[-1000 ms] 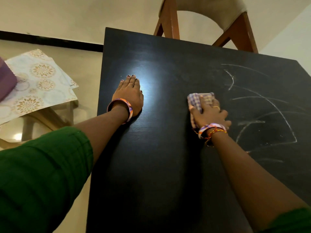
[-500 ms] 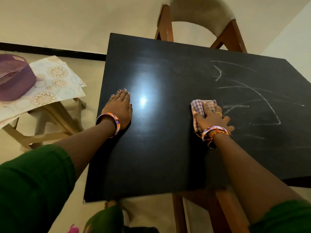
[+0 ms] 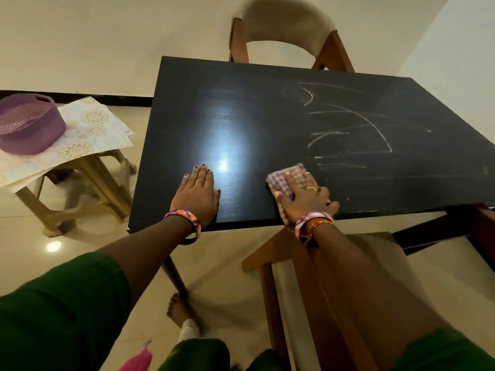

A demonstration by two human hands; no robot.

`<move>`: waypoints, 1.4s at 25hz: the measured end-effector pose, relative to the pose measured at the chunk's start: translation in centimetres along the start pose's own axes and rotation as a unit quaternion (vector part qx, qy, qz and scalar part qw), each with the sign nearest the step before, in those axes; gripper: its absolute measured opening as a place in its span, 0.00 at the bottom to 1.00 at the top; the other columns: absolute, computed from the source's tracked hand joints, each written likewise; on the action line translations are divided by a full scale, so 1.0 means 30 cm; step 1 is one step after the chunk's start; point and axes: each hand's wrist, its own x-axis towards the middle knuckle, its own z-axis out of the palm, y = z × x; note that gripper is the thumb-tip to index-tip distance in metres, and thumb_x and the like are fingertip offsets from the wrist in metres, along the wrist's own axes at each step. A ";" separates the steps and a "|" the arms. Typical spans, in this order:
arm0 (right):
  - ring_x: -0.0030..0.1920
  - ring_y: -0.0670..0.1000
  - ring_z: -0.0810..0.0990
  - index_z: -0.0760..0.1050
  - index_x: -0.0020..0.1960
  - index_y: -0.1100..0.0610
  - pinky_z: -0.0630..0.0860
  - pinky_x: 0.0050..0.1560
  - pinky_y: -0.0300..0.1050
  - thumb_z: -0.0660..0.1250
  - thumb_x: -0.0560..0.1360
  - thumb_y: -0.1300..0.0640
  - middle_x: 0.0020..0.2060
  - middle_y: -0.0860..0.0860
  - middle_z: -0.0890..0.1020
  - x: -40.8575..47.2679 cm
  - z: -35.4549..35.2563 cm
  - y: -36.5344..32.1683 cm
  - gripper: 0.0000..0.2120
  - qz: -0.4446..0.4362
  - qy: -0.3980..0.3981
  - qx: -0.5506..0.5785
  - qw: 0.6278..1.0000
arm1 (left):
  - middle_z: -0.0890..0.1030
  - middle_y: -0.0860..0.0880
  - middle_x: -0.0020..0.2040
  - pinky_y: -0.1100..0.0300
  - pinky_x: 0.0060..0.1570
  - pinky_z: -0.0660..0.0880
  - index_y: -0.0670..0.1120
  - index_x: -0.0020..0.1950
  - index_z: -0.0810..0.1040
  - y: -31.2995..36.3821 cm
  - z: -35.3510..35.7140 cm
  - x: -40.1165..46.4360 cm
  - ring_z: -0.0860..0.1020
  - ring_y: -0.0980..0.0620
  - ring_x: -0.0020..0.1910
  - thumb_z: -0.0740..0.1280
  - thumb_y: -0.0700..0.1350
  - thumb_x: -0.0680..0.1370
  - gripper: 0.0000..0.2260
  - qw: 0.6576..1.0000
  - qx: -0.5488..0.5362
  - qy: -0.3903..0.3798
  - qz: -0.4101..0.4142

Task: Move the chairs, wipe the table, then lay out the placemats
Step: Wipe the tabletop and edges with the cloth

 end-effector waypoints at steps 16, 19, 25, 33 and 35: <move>0.73 0.66 0.53 0.47 0.76 0.41 0.56 0.71 0.62 0.51 0.78 0.37 0.77 0.51 0.46 -0.025 0.011 0.088 0.29 0.026 -0.016 0.039 0.999 | 0.49 0.44 0.78 0.50 0.75 0.45 0.41 0.76 0.53 0.031 -0.002 0.007 0.46 0.47 0.78 0.47 0.49 0.82 0.24 1.000 0.000 -0.003 -0.026; 0.74 0.65 0.52 0.44 0.77 0.44 0.56 0.72 0.61 0.48 0.78 0.36 0.77 0.53 0.46 0.066 -0.002 0.227 0.31 0.094 -0.018 0.038 0.995 | 0.49 0.44 0.78 0.49 0.75 0.47 0.41 0.76 0.53 0.036 -0.012 0.015 0.47 0.46 0.78 0.48 0.50 0.82 0.24 0.999 0.023 -0.024 -0.026; 0.73 0.65 0.56 0.50 0.76 0.43 0.59 0.70 0.62 0.52 0.77 0.37 0.77 0.53 0.48 -0.069 0.082 -0.016 0.30 -0.038 0.014 0.002 0.999 | 0.51 0.39 0.77 0.45 0.70 0.60 0.39 0.76 0.54 0.094 -0.084 0.059 0.53 0.40 0.76 0.51 0.50 0.82 0.24 0.985 0.123 -0.107 -0.050; 0.74 0.61 0.54 0.44 0.76 0.40 0.59 0.70 0.60 0.42 0.74 0.34 0.77 0.47 0.42 0.014 0.034 0.195 0.32 -0.026 -0.011 -0.023 0.999 | 0.50 0.43 0.78 0.49 0.70 0.61 0.39 0.77 0.52 0.119 -0.094 0.070 0.57 0.41 0.75 0.58 0.52 0.80 0.30 0.981 0.071 -0.134 -0.124; 0.75 0.61 0.51 0.42 0.75 0.40 0.57 0.70 0.64 0.36 0.69 0.33 0.77 0.49 0.43 0.073 0.051 0.291 0.35 0.009 -0.015 -0.037 0.999 | 0.49 0.43 0.78 0.49 0.70 0.61 0.40 0.77 0.50 0.115 -0.091 0.072 0.57 0.42 0.76 0.57 0.52 0.81 0.30 0.980 0.083 -0.139 -0.119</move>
